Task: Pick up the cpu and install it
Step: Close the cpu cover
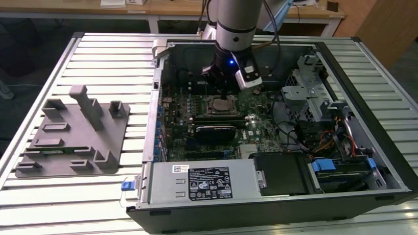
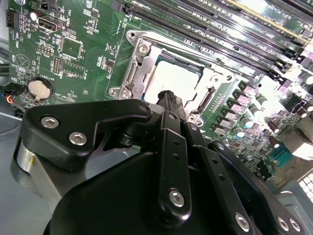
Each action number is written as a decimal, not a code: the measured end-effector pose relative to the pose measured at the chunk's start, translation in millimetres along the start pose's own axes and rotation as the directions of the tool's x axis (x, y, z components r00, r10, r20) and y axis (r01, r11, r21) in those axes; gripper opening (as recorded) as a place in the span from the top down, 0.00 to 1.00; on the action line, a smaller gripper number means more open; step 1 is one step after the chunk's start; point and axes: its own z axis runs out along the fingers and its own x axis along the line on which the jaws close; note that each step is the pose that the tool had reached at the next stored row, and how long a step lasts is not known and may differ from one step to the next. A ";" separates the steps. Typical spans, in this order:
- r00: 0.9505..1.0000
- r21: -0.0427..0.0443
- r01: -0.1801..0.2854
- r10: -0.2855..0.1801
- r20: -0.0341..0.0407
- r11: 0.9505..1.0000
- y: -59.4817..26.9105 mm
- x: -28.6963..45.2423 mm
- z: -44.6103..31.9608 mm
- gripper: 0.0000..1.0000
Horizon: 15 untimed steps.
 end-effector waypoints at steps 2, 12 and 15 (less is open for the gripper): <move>1.000 0.000 0.000 0.000 0.000 1.000 -0.9 -0.4 0.0 0.89; 1.000 0.000 0.000 0.000 0.000 1.000 -2.5 -0.9 -2.1 0.89; 1.000 0.000 0.000 0.000 0.000 1.000 -2.2 -0.9 -6.1 0.89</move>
